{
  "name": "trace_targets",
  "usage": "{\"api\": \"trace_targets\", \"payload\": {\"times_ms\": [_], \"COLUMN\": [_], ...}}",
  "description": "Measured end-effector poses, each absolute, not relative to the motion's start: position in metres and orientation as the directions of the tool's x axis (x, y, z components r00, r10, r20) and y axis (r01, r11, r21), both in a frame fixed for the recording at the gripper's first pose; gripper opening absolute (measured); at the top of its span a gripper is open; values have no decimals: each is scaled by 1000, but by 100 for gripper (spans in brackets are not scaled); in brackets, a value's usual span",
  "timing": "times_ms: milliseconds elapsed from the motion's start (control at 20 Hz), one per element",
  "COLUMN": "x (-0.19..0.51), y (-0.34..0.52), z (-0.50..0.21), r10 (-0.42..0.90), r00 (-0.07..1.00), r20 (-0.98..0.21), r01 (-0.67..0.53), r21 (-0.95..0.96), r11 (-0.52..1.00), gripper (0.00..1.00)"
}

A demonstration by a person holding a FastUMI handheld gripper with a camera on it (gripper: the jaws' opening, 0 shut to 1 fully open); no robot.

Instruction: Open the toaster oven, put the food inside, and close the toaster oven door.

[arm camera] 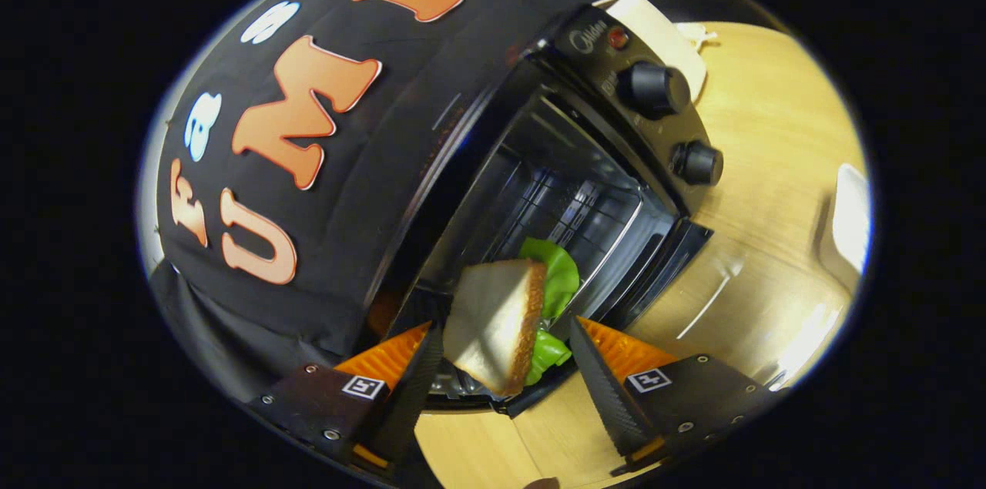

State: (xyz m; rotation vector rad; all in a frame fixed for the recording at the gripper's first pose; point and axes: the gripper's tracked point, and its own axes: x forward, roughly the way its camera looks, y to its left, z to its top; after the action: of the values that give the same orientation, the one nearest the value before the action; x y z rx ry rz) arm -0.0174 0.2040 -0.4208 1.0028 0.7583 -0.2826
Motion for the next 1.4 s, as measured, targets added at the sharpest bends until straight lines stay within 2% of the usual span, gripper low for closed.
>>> {"api": "trace_targets", "payload": {"times_ms": [300, 650, 1100, 1400], "x": [-64, -134, -213, -223], "y": [181, 163, 183, 196], "z": [-393, -391, -434, -457], "r10": [141, 151, 208, 243], "r00": [678, 592, 359, 279], "r20": [-721, -792, -910, -929], "r01": [455, 256, 48, -81], "r21": [563, 362, 241, 229], "r11": [690, 896, 969, 970], "gripper": [98, 98, 99, 97]}}
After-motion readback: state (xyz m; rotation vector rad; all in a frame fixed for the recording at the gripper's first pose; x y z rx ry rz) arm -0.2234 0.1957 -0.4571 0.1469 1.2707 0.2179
